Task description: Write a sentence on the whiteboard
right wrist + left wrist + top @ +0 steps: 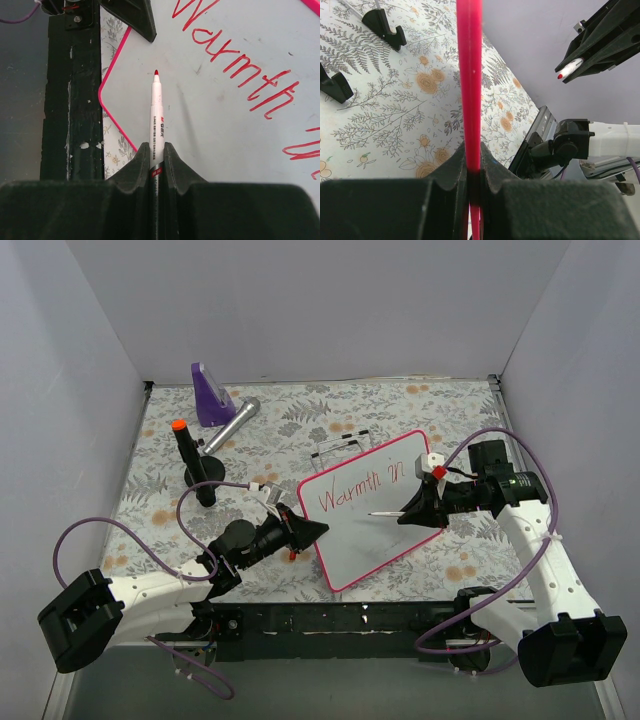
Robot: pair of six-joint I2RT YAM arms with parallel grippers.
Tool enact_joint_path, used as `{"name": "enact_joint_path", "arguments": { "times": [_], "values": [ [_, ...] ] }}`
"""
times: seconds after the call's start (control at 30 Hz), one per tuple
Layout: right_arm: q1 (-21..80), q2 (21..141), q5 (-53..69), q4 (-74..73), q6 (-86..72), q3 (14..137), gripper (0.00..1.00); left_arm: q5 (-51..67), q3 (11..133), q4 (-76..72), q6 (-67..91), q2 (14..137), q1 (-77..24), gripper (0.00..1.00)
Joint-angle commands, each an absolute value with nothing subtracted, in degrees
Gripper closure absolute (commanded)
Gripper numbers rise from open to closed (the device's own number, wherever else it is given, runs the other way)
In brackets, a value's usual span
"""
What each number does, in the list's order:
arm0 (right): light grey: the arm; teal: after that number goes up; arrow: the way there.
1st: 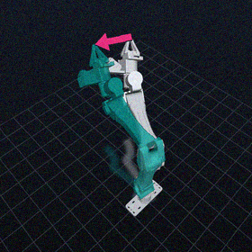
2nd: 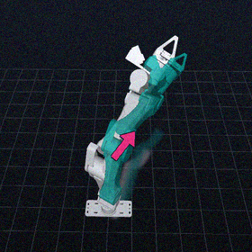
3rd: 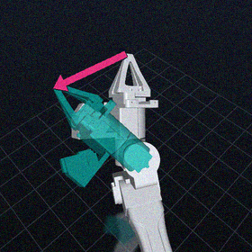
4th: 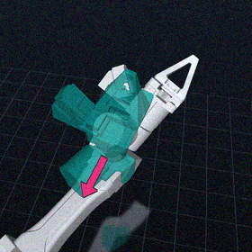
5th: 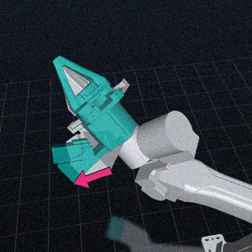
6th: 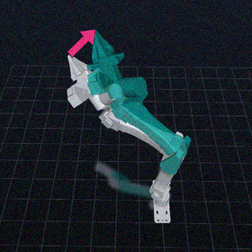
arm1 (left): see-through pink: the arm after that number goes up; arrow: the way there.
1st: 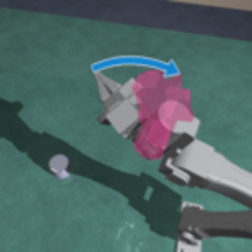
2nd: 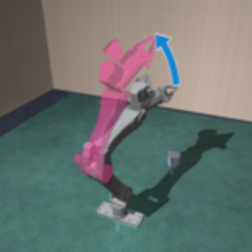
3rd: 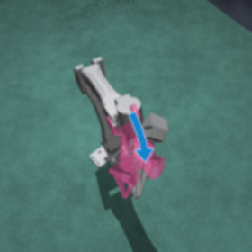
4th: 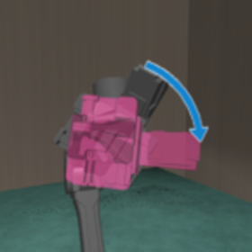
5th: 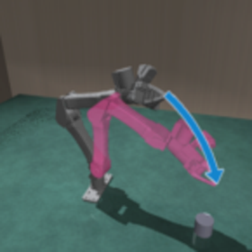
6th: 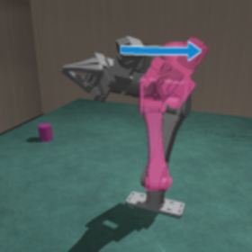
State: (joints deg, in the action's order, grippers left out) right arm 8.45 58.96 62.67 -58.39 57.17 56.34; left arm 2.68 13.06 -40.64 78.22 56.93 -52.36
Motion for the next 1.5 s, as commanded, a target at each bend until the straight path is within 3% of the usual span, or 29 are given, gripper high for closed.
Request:
{"name": "enact_joint_path", "arguments": {
  "times": [0.0, 0.6, 0.83, 1.47],
  "values": [
    [9.05, 58.45, 62.75, -57.04, 56.78, 55.90, 0.99, 0.62, 14.50, -43.86, 76.99, 56.07, -52.56, 1.00],
    [30.40, 61.70, 46.33, -38.60, 41.14, 54.24, 0.99, -3.08, 16.44, -46.23, 78.66, 59.77, -52.47, 1.00],
    [30.59, 62.31, 41.40, -31.12, 34.55, 52.73, 0.99, -3.16, 16.00, -46.23, 78.40, 59.41, -52.47, 1.00],
    [30.50, 64.78, 39.11, -28.39, 33.31, 50.45, 0.99, -1.76, 13.98, -49.31, 78.13, 59.24, -52.56, 1.00]
  ]
}}
